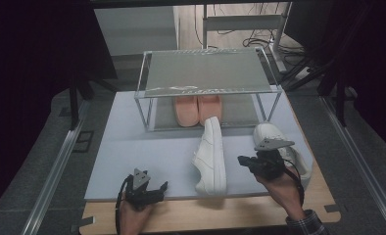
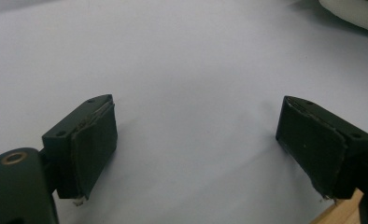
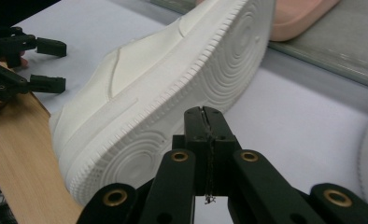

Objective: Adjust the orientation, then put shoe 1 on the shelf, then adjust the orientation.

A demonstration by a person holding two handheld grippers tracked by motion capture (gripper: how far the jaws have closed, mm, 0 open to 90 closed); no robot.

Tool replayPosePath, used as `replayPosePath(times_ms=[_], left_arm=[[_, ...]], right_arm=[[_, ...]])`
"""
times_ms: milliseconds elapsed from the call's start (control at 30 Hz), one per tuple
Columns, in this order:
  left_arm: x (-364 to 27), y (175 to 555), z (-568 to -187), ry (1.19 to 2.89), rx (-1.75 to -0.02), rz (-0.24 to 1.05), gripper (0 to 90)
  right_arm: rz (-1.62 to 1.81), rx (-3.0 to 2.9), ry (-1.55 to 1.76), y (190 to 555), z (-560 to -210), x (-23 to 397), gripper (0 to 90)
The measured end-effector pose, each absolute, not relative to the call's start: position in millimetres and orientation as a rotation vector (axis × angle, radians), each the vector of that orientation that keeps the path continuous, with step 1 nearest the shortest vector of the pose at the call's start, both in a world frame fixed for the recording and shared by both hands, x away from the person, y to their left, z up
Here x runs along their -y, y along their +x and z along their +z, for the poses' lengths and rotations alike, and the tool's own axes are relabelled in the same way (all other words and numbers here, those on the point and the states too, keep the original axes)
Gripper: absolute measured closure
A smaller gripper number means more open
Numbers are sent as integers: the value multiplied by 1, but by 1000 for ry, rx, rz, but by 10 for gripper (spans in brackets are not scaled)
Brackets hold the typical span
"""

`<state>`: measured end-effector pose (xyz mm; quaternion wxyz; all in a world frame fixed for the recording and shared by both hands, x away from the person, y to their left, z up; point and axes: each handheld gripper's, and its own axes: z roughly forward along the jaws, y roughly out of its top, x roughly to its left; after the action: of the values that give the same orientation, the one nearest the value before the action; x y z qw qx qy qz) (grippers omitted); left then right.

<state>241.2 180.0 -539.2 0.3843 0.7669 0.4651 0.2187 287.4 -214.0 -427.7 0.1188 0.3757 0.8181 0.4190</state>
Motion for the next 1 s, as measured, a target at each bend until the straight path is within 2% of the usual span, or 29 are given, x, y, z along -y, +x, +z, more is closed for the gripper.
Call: replayPosePath(times_ms=[500, 1000], left_arm=[[-180, 241, -539, 1954, -1185, 557, 127], [-180, 241, -539, 1954, -1184, 557, 128]], right_arm=[[1234, -2428, 1026, 297, -438, 172, 898], [1156, -2427, 964, 295, -440, 156, 900]])
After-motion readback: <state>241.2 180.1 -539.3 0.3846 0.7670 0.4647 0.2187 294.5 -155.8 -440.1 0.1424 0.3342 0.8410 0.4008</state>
